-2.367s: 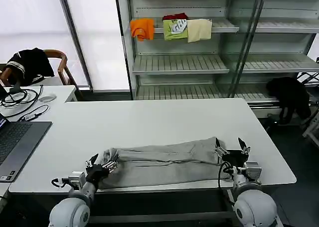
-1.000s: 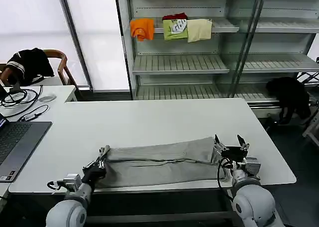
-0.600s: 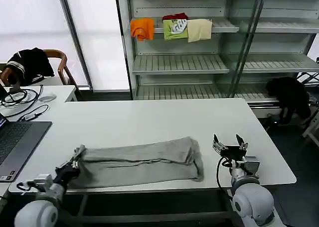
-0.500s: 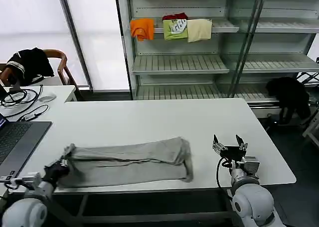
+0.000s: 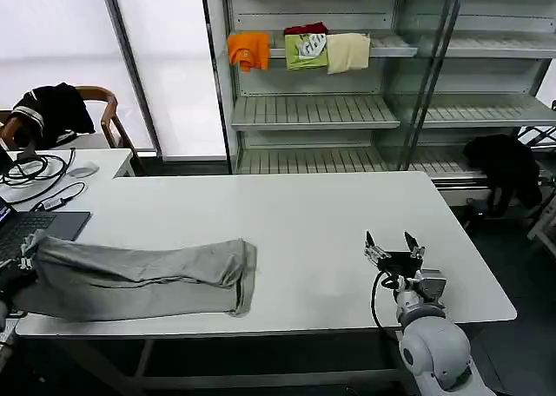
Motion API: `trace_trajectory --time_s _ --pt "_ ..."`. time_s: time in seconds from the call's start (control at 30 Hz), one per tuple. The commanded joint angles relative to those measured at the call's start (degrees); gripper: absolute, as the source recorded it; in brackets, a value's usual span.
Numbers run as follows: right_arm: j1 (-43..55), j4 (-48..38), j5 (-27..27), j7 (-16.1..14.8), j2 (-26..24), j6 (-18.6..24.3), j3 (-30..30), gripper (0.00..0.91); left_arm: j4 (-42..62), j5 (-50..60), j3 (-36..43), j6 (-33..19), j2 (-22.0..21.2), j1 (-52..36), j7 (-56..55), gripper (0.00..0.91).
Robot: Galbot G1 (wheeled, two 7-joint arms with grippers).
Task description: Fold and organize the clothes.
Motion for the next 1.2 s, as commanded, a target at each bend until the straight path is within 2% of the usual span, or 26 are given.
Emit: trace_trajectory --time_s 0.03,0.23,0.4,0.9,1.2 --pt "0.5 -0.5 -0.7 -0.2 0.2 0.1 -0.3 0.907 -13.9 1.8 7.2 2.0 -2.6 -1.4 -3.6 0.0" --pt "-0.3 -0.1 -1.4 -0.3 0.3 0.1 -0.1 0.907 -17.1 7.9 23.2 2.4 -8.2 -4.8 -6.2 0.0" --pt "-1.4 0.1 -1.9 -0.3 0.6 0.4 0.4 0.907 -13.9 10.1 31.4 3.0 -11.1 -8.2 -6.7 0.0" --pt "-2.7 -1.3 -4.4 -0.4 2.8 0.9 0.4 0.907 -9.4 9.5 43.3 5.3 -11.9 -15.5 -8.1 0.0" --pt "-3.3 -2.7 -4.8 -0.5 3.3 1.5 0.5 0.907 -12.4 9.4 45.6 6.8 -11.4 -15.4 -8.5 0.0"
